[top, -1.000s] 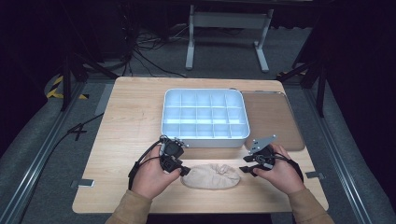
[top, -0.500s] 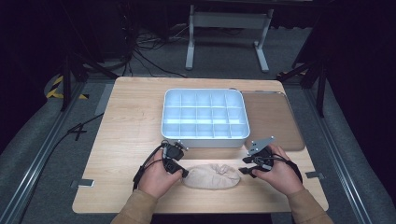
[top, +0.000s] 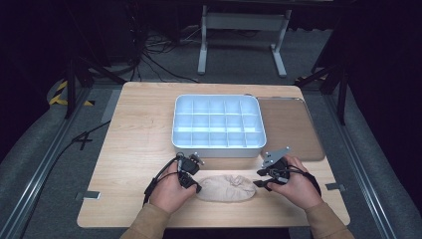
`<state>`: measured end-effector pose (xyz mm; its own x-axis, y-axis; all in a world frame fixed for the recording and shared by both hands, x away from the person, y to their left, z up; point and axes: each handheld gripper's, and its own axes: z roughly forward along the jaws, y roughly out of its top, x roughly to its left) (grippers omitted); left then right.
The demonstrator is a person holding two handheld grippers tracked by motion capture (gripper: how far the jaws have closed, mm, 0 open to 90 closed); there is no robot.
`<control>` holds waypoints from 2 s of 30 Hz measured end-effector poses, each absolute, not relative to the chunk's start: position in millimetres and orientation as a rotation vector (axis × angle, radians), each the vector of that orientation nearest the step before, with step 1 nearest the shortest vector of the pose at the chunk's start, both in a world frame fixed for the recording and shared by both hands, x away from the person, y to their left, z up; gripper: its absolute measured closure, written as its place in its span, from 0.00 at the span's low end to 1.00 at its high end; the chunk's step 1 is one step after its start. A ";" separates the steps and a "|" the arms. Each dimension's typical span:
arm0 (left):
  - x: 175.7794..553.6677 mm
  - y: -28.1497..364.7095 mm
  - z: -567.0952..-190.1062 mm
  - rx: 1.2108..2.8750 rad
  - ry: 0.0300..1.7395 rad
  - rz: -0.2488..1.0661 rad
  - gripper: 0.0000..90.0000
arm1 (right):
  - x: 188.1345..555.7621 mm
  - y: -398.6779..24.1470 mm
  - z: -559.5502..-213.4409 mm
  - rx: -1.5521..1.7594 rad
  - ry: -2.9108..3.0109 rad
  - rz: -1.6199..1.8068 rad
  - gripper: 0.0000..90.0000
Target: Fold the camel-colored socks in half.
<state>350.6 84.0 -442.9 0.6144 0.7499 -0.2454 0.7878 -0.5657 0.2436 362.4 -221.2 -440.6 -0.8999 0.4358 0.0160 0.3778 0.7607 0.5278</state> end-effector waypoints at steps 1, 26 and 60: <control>350.1 83.4 -442.5 2.517 1.239 -0.151 0.90 | 361.5 -220.4 -440.2 0.658 2.852 0.824 0.65; 340.8 92.0 -419.4 2.478 1.232 -0.155 0.93 | 321.5 -145.3 -443.8 0.483 2.854 1.102 0.97; 335.2 80.2 -389.5 2.391 1.104 -0.132 0.92 | 305.7 -133.9 -466.4 0.431 2.805 1.088 0.98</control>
<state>335.2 80.2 -389.5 0.6668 0.6876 -0.2875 0.7359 -0.5465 0.3998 305.7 -133.9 -466.4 -0.9546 0.2977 0.0072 0.2247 0.7040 0.6737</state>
